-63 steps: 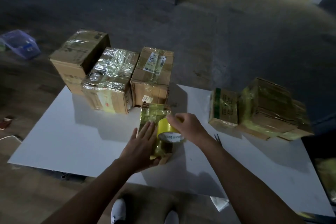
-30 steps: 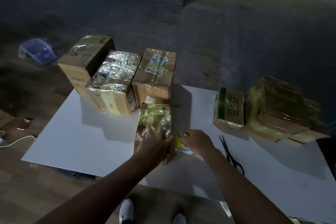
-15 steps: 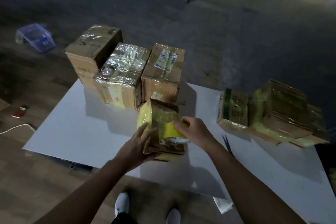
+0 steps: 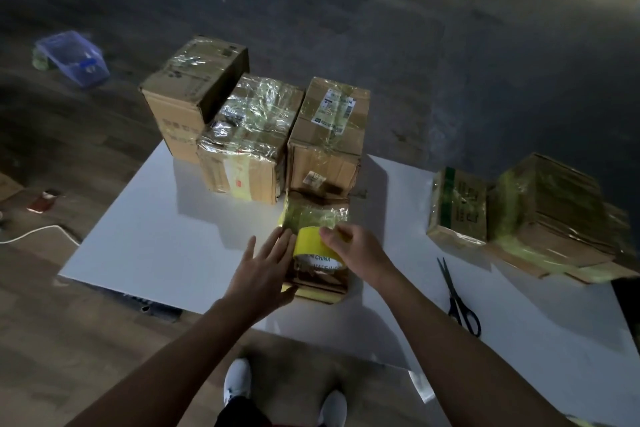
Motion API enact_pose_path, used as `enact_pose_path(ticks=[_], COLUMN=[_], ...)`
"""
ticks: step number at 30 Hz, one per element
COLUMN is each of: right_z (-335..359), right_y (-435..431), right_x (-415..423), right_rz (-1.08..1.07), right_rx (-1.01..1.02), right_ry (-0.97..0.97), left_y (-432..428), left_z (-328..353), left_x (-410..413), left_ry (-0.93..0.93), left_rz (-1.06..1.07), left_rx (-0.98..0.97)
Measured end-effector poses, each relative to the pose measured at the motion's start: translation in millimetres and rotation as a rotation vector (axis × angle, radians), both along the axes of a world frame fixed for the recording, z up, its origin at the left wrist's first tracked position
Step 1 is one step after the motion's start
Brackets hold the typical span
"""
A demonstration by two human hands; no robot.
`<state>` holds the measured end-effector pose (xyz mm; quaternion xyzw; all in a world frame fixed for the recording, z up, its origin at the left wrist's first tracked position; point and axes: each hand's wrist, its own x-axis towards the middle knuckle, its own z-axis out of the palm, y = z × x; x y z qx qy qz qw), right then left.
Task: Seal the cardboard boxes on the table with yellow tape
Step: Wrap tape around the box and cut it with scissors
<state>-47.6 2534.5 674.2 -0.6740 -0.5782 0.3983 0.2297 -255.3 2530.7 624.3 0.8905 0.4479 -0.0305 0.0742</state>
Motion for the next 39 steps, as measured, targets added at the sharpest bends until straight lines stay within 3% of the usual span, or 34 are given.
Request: enact_pose_path(ticks=[5,10,13,17,23,31,35,39], right_z=[15,19,15,14,12,23,23,20], right_y=[8,6,4,4,-7,-8,-5,-6], right_x=[0,20,10,9,24,39,31,41], right_rz=[0.123,0.112,0.079,0.044,-0.042,0.028,0.001,-0.059], right_rx=[0.101,0.092,0.113,0.128,-0.010,0.106,0.089,0.108], right_ry=[-0.322,-0.413,-0.426,-0.385,-0.061,-0.501,-0.532,-0.355], left_y=[2,-2,-10,-13,-11,-10,-15,-18], left_z=[2,12,14,12,1,4,14,6], left_x=[2,20,37,48,40,41,64,78], left_ry=[0.098,0.082,0.123,0.025,0.028,0.057,0.009,-0.033], left_rz=[-0.019,-0.014,0.002,-0.021,-0.078,-0.072,-0.064,-0.073], left_rx=[0.030,-0.015,0.016,-0.020,0.003,-0.049,-0.026,-0.078])
